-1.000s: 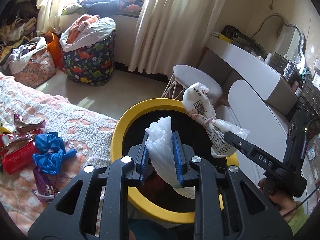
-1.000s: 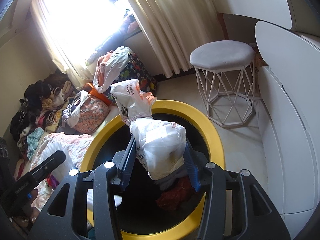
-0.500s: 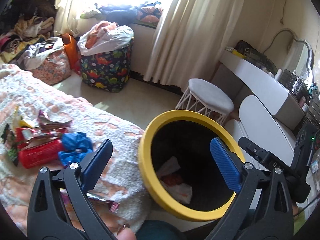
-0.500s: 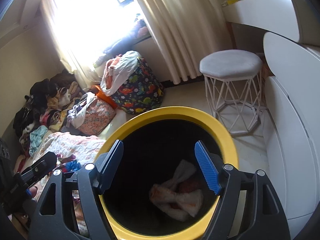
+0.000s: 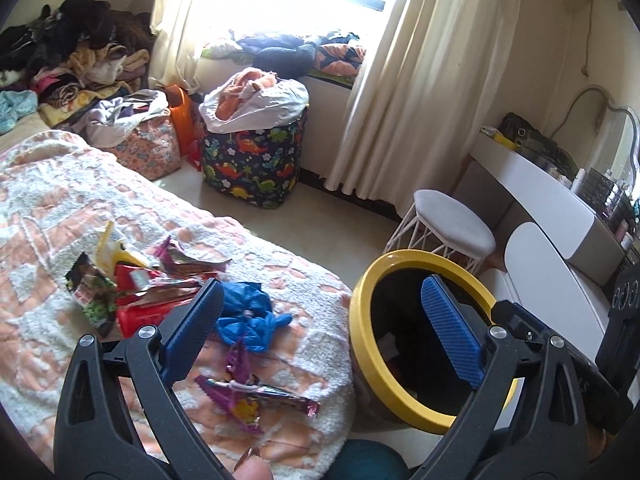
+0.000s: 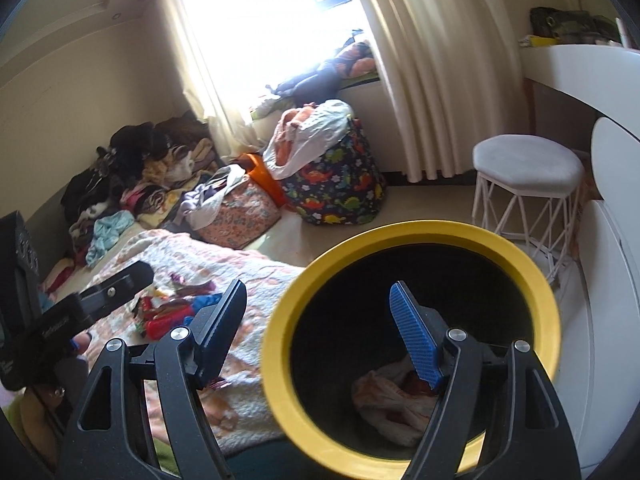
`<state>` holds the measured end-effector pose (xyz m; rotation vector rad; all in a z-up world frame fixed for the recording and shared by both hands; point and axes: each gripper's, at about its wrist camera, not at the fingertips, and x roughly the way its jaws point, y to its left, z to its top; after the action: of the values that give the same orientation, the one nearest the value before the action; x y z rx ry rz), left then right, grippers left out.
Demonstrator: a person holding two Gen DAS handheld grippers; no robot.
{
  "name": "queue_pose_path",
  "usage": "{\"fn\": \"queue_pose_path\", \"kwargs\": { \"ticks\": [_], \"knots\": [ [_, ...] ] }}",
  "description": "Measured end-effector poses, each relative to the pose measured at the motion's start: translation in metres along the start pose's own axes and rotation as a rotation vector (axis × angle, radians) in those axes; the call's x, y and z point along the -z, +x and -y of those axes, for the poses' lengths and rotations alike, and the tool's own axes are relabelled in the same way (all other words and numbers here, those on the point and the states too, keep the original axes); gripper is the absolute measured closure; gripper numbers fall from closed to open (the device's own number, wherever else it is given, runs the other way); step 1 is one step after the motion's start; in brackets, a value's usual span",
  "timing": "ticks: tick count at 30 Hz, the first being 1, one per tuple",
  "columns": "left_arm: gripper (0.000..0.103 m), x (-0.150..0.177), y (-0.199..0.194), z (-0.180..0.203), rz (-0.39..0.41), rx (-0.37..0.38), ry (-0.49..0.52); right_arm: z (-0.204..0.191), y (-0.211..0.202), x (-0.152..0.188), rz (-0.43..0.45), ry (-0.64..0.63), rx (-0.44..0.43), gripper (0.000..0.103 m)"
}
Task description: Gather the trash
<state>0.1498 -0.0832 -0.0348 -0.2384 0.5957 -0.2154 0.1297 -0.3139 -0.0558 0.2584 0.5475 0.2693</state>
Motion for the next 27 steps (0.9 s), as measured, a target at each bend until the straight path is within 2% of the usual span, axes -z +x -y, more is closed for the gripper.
{"fn": "queue_pose_path", "kwargs": {
  "ticks": [11,19,24,27],
  "knots": [
    [0.012,-0.003,-0.015,-0.047,0.021,-0.061,-0.097,-0.043,0.009,0.016,-0.065,-0.115,-0.079,0.031],
    [0.012,0.005,-0.025,-0.084,0.003,-0.103,-0.151,-0.076,0.023,0.033,-0.144,-0.214,-0.140,0.032],
    [0.013,0.009,-0.029,-0.100,-0.015,-0.108,-0.166,-0.098,0.037,0.046,-0.209,-0.286,-0.167,0.042],
    [0.029,0.011,-0.030,-0.107,-0.038,-0.085,-0.165,-0.106,0.045,0.054,-0.239,-0.314,-0.174,0.048]
  ]
}}
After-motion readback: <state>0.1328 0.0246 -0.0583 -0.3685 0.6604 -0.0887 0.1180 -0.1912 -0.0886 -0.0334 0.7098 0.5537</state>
